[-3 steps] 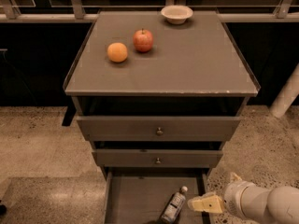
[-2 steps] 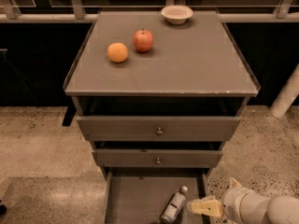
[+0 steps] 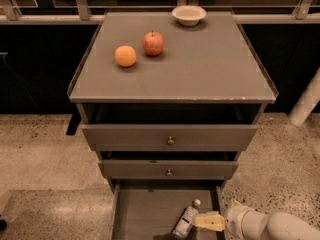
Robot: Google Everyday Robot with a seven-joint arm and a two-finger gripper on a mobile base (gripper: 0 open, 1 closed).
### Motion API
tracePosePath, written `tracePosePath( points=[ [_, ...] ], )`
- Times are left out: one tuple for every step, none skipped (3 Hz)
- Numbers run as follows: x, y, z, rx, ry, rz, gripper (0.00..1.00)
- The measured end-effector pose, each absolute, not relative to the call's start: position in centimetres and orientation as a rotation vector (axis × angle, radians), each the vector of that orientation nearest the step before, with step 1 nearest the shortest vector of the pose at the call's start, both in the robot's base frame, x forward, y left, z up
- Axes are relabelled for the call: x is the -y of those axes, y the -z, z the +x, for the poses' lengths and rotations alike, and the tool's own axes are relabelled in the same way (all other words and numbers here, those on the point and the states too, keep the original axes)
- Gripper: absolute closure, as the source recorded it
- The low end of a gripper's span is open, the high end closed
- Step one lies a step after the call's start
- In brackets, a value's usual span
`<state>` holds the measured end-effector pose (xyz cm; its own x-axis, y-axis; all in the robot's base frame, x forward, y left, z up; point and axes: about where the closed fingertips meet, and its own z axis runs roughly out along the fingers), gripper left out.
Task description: Pick blue plastic bottle from bottom drawer and place on counter
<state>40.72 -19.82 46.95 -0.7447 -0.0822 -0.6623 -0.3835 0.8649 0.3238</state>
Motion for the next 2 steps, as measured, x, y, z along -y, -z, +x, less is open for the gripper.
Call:
tracePosePath(
  points=[
    [19.8,-46.9,40.7,-2.365,-0.587,-0.333,0.0],
    [20.3,-44.3,40.8,-2.372,-0.566,-0.298,0.0]
  ],
)
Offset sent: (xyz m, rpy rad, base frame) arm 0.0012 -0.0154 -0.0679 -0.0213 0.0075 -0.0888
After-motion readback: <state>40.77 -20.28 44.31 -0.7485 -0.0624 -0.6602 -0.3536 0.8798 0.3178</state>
